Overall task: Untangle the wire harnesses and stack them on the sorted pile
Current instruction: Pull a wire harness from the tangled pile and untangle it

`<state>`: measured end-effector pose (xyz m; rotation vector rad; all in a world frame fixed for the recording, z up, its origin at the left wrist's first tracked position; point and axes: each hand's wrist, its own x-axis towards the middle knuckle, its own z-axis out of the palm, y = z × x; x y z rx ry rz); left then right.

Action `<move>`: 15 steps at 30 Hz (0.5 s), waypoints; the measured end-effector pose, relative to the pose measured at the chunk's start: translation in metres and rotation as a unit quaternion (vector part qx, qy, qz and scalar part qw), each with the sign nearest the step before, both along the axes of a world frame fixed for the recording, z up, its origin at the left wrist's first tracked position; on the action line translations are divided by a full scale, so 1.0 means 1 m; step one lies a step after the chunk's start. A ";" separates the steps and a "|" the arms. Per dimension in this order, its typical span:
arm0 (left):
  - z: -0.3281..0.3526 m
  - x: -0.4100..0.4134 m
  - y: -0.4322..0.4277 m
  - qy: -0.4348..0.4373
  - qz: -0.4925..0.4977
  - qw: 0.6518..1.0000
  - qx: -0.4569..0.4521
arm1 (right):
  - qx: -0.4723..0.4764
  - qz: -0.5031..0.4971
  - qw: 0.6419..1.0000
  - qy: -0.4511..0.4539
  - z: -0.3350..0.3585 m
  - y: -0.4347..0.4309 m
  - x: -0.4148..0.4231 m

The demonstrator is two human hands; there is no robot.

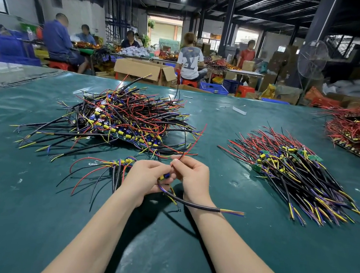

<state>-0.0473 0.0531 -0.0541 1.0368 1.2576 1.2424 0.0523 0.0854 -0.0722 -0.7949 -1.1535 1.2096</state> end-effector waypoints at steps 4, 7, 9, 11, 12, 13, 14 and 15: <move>0.001 -0.002 -0.001 -0.017 -0.032 0.999 -0.006 | -0.011 0.005 1.000 -0.024 0.001 0.000 0.002; 0.000 -0.007 -0.001 -0.030 -0.041 0.998 -0.030 | 0.011 -0.018 0.991 -0.132 0.001 0.000 0.003; 0.000 -0.006 -0.002 -0.033 -0.043 0.998 -0.044 | 0.022 -0.040 0.982 -0.181 0.001 0.001 0.004; 0.001 -0.005 -0.002 -0.036 -0.042 0.997 -0.055 | 0.013 -0.046 0.984 -0.173 0.001 0.000 0.002; 0.002 -0.004 -0.002 -0.034 -0.037 0.997 -0.060 | 0.004 -0.046 0.987 -0.151 0.001 -0.001 0.000; 0.003 -0.002 -0.002 -0.027 -0.027 0.997 -0.064 | -0.004 -0.047 0.991 -0.125 0.001 -0.002 -0.003; 0.003 -0.001 -0.002 -0.014 -0.014 0.998 -0.063 | -0.011 -0.050 0.993 -0.103 0.002 -0.002 -0.004; 0.004 0.001 -0.002 0.003 -0.005 0.998 -0.056 | -0.015 -0.054 0.995 -0.084 0.002 -0.003 -0.004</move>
